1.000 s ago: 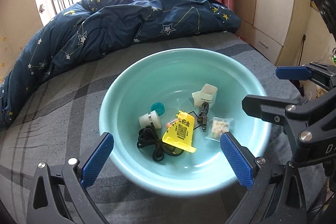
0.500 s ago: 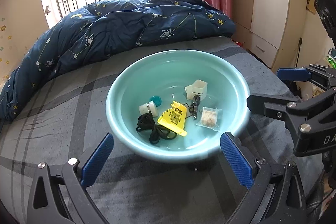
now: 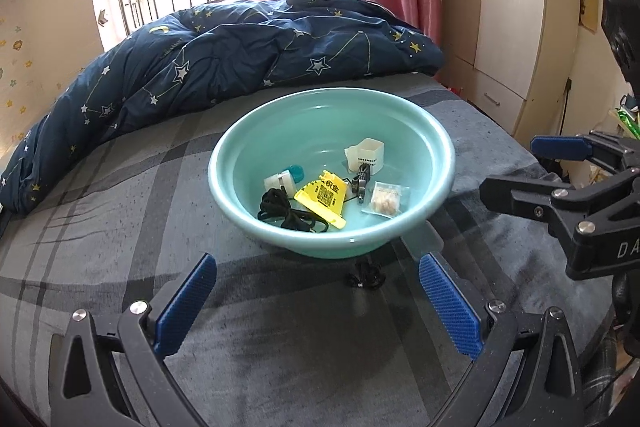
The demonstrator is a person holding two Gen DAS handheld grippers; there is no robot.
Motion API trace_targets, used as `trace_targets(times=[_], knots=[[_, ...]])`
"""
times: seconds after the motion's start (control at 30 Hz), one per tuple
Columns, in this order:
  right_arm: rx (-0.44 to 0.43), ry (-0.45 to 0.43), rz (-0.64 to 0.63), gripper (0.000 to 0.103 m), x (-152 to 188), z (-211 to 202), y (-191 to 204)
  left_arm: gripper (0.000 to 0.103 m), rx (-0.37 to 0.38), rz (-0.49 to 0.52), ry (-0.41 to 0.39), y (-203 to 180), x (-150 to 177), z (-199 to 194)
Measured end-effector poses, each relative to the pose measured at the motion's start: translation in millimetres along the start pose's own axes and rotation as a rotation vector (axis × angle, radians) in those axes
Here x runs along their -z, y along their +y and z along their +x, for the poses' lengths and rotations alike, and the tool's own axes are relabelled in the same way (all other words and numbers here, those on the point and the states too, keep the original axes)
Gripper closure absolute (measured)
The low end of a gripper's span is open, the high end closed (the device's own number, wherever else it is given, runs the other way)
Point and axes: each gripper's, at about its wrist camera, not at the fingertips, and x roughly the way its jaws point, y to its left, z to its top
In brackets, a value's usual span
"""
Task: Organize objects
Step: 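Withdraw both grippers from the basin toward the earphones and clear box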
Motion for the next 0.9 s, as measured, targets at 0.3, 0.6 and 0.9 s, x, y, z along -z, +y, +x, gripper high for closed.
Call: trace_targets(times=[0.3, 0.6, 0.9], knots=[[0.009, -0.03, -0.005, 0.0, 29, -3, 4, 0.0, 0.007, -0.009, -0.01, -7, 24, -3], [0.015, -0.026, -0.002, 0.0, 54, 7, 6, 0.0, 0.016, -0.016, -0.004, -13, 47, 3], [0.028, -0.01, 0.012, 0.0, 67, 17, 2, 0.0, 0.009, -0.019, 0.005, -16, 60, 11]])
